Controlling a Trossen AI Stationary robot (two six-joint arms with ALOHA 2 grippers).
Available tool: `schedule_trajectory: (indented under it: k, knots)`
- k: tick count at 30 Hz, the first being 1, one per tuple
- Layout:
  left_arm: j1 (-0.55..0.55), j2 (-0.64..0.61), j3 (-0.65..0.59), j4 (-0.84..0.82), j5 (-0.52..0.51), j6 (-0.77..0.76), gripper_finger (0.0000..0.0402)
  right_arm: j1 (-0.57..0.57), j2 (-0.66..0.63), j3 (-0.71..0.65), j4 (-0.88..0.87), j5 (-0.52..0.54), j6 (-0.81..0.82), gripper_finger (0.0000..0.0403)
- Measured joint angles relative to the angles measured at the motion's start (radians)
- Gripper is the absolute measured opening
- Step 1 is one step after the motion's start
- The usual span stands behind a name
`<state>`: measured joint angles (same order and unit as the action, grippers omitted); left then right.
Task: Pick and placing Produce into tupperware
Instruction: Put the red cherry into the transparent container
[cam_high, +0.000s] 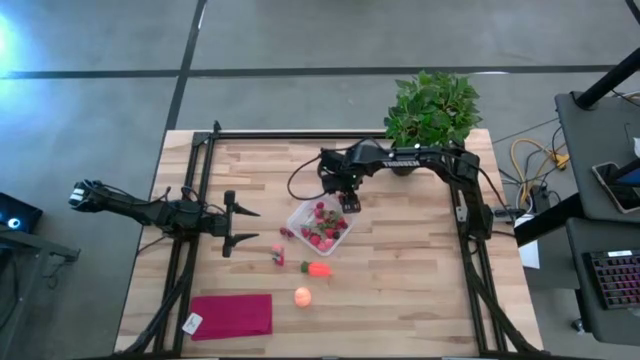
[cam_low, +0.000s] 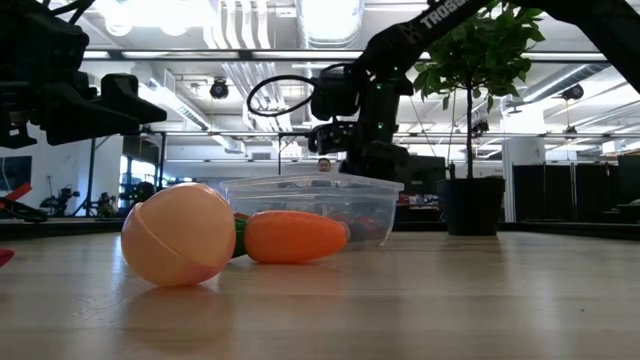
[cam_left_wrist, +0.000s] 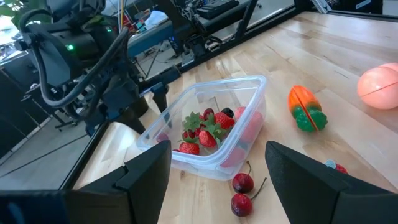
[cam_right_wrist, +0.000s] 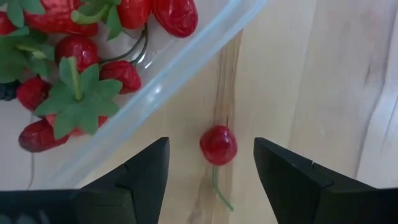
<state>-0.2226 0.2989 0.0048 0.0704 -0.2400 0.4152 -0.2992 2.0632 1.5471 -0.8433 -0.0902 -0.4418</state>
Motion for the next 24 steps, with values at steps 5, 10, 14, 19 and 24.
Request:
schedule_trajectory:
  k: [5, 10, 14, 19, 24]
  knots:
    - [0.000, 0.001, 0.000, 0.000, 0.000, 0.000, 0.0247, 0.006, 0.000, -0.025, 0.040, 0.002, 0.014, 0.0226]
    - [0.000, 0.000, 0.000, 0.000, 0.000, 0.000, 0.0247, 0.005, 0.000, -0.042, 0.060, 0.014, 0.024, 0.0225]
    - [0.000, 0.001, 0.000, 0.000, 0.000, 0.000, 0.0247, 0.005, 0.000, -0.058, 0.073, 0.025, 0.040, 0.0225]
    - [0.000, 0.000, 0.000, 0.000, 0.000, 0.000, 0.0247, 0.007, 0.000, -0.079, 0.076, 0.040, 0.051, 0.0217]
    - [0.000, 0.001, 0.000, 0.000, 0.000, 0.000, 0.0247, 0.007, 0.000, -0.072, 0.088, 0.050, 0.084, 0.0185]
